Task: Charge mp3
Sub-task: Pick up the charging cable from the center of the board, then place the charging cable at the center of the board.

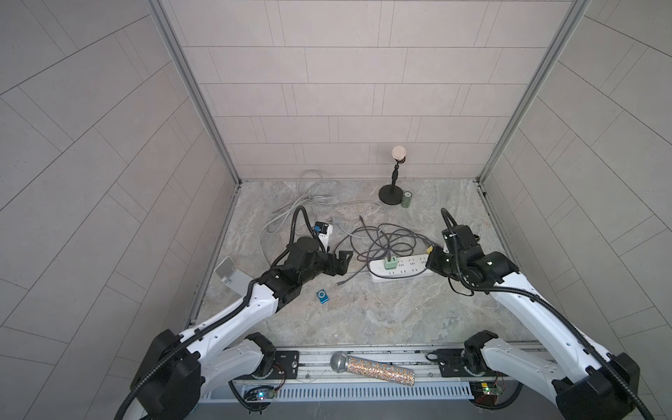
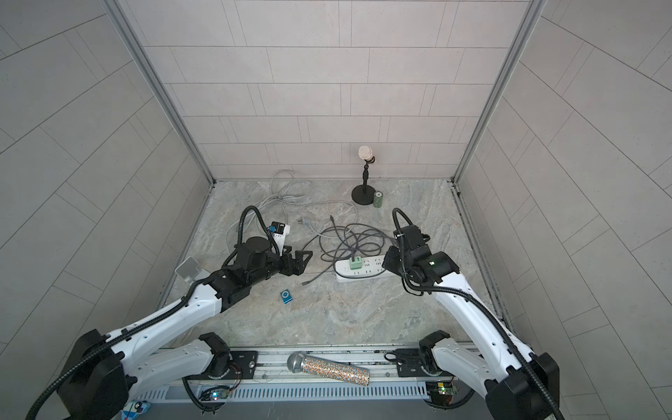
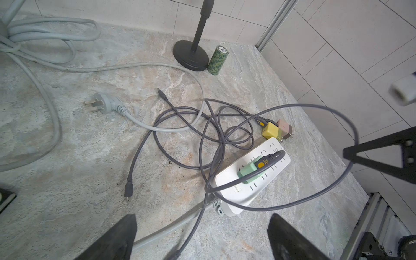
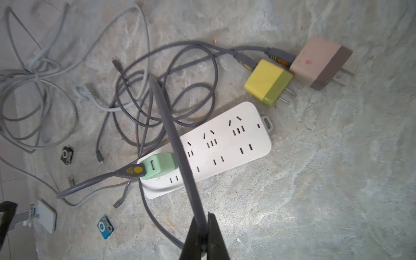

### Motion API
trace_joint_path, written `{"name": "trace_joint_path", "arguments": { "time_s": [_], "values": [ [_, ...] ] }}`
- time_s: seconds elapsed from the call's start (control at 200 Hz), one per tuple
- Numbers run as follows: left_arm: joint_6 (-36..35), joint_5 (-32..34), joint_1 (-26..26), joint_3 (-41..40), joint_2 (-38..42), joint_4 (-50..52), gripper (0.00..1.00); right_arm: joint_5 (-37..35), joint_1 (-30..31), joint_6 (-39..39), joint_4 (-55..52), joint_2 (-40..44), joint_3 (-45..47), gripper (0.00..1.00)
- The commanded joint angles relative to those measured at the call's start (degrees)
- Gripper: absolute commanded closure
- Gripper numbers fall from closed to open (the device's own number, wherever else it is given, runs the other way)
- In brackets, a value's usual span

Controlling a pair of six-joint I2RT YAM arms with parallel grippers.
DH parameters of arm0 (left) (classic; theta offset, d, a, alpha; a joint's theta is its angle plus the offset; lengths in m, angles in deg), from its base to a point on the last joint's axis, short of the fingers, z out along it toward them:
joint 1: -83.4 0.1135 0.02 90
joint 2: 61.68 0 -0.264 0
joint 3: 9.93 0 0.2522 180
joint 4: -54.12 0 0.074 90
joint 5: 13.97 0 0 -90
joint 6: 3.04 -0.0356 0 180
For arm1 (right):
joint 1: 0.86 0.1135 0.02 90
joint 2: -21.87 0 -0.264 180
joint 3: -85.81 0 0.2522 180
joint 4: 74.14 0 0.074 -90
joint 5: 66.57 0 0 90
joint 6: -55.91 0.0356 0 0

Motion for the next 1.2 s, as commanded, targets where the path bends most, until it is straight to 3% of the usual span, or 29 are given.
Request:
{"name": "trace_joint_path", "arguments": {
  "time_s": [0.0, 0.375, 0.58, 0.881, 1.196],
  "values": [
    [-0.9, 0.9, 0.1, 0.4, 1.1, 0.3, 0.04, -1.4, -0.8, -2.5, -4.8, 4.2, -2.6, 1.00],
    [-1.4, 0.7, 0.1, 1.4, 0.5, 0.3, 0.04, 13.7, -5.3, -5.5, -4.5, -0.5, -22.0, 1.00],
    [-1.7, -0.4, 0.1, 2.5, -0.8, -0.3, 0.04, 23.1, -6.0, -2.5, 0.8, -5.1, -29.9, 1.00],
    [-2.7, -4.1, 0.1, 6.9, -7.0, -2.2, 0.05, 30.6, -6.1, 1.8, 8.1, -10.0, -36.9, 1.00],
    [-1.4, -7.3, 0.0, 10.8, -14.0, -5.1, 0.07, 34.0, -6.1, 5.0, 12.4, -15.2, -44.4, 1.00]
  ]
}}
